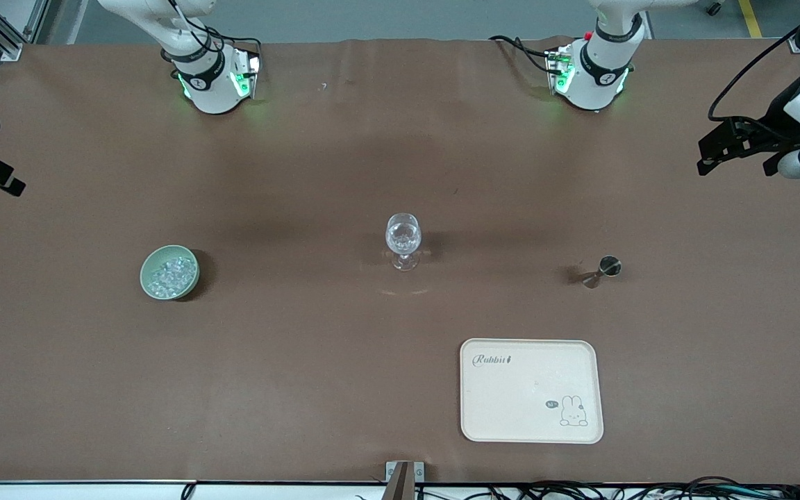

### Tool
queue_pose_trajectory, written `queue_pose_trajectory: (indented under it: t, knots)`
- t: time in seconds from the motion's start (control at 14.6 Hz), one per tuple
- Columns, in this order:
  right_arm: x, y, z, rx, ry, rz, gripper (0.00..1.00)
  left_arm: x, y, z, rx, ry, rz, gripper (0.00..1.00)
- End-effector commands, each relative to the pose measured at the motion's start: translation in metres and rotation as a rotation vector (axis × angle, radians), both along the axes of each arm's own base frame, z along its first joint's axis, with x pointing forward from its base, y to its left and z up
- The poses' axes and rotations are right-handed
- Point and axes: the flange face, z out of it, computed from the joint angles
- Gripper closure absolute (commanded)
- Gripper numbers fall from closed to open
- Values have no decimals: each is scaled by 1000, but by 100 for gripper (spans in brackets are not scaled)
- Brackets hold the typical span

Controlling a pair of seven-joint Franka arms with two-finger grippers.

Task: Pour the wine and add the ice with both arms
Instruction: 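Move the right gripper to the ice while the left gripper reaches the jigger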

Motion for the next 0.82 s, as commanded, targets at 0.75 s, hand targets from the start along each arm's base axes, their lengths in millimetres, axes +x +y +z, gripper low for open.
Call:
queue_pose_trajectory:
  t: [0.75]
  knots:
    - [-7, -11, -11, 10, 15, 80, 0, 56, 103, -110, -71, 216, 210, 0]
